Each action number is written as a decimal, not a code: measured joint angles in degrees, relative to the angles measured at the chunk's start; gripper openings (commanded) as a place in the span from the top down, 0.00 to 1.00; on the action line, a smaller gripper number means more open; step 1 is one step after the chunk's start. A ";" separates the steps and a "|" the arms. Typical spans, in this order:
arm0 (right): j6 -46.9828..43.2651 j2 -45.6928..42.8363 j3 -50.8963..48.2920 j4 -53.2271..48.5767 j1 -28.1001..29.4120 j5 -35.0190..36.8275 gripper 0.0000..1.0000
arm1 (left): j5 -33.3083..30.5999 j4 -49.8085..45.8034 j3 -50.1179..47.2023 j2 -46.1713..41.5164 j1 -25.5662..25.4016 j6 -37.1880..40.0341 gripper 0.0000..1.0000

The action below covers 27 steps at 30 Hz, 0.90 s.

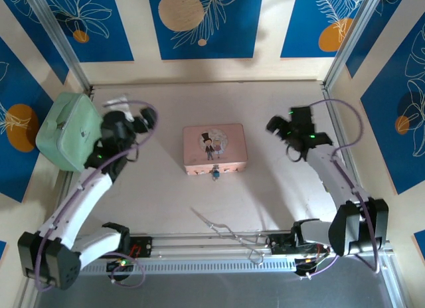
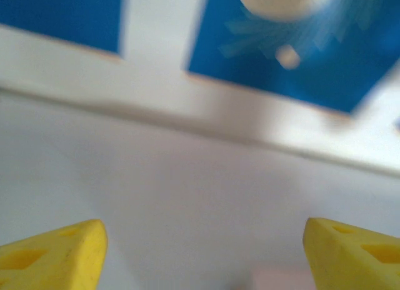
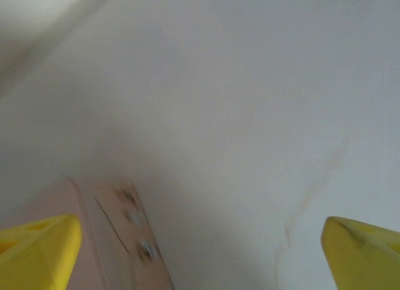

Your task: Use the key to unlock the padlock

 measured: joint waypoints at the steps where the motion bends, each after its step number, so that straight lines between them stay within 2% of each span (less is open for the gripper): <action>1: 1.07 0.17 0.00 -3.56 4.44 2.27 0.01 | 0.07 -1.31 -1.95 -0.24 -3.96 -1.55 0.22; 5: 5.18 -5.07 -0.11 -12.79 22.51 11.30 0.00 | 1.22 -8.24 -7.72 0.44 -16.26 -6.80 0.26; 9: 8.68 -15.69 -2.27 -15.65 32.02 14.69 0.07 | 3.06 -11.19 -9.16 -0.28 -20.04 -11.17 0.27; 13: 8.83 -20.68 -5.68 -15.04 32.46 10.86 0.11 | 4.81 -11.08 -10.29 -2.80 -20.22 -14.71 0.26; 16: 7.76 -19.32 -6.78 -14.38 30.99 6.91 0.11 | 6.03 -10.12 -10.91 -3.37 -20.22 -17.05 0.25; 18: 6.38 -17.07 -6.78 -13.22 28.13 3.13 0.11 | 6.67 -9.44 -11.02 -2.23 -20.22 -18.23 0.24; 21: 4.07 -14.56 -6.78 -10.75 22.58 -3.50 0.19 | 7.74 -8.48 -11.02 0.81 -20.22 -19.71 0.25; 23: 3.06 -13.16 -6.78 -9.20 20.83 -6.01 0.20 | 8.31 -7.93 -11.02 2.64 -20.22 -20.65 0.26; 27: 1.92 -10.14 -6.78 -7.08 23.45 -8.17 0.23 | 10.16 -6.60 -11.04 4.70 -20.26 -22.29 0.28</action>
